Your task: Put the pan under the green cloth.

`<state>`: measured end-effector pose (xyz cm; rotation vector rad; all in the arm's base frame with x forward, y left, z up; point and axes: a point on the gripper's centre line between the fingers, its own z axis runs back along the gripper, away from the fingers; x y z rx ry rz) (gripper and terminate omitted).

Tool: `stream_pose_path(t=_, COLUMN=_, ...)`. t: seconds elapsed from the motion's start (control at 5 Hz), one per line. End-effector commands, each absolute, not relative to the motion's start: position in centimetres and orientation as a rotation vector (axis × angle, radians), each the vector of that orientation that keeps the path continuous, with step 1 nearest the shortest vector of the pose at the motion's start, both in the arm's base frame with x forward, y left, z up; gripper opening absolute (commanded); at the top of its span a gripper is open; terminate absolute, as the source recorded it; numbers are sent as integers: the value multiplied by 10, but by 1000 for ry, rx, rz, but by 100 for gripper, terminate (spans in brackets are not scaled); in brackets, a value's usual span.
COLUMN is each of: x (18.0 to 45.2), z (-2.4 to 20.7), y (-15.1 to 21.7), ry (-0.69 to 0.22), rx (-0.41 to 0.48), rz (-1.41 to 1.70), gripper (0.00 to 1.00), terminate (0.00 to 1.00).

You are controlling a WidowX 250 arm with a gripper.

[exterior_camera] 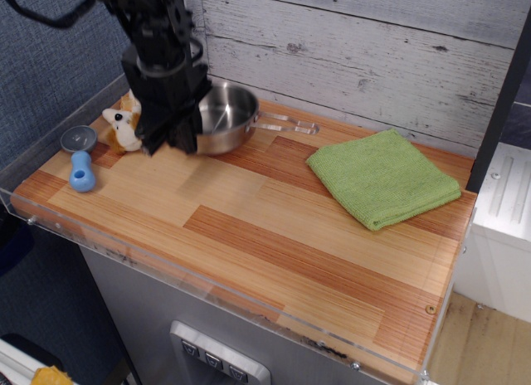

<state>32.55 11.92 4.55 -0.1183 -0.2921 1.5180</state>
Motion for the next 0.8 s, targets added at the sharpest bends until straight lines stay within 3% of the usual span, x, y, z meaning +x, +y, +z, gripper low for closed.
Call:
stream_pose_path(t=0.0, x=322, z=107, y=79, ry=-414, rx=-199, rz=1390, gripper=0, terminate=0)
stream_pose_path(t=0.6, x=287, z=124, y=10, ry=-421, rx=-223, rz=1171, gripper=0, terminate=0)
